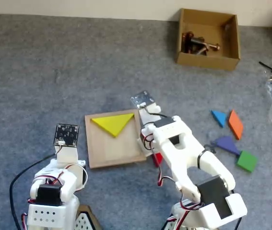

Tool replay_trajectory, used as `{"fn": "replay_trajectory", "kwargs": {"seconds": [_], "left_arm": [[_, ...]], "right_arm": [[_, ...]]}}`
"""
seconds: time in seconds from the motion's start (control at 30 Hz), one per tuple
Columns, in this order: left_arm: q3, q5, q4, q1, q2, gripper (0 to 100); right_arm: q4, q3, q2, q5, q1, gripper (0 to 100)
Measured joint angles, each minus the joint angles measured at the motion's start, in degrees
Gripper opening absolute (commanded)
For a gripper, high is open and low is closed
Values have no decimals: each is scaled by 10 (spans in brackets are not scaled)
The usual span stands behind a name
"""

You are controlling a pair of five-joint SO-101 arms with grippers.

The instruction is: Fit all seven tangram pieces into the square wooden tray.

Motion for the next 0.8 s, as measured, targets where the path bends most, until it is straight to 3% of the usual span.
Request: {"fn": "replay_trajectory", "kwargs": {"seconds": [0.8], "left_arm": [[0, 0, 0, 0, 0, 5]], "right_arm": [[-6, 44, -2, 0, 0, 238]]}}
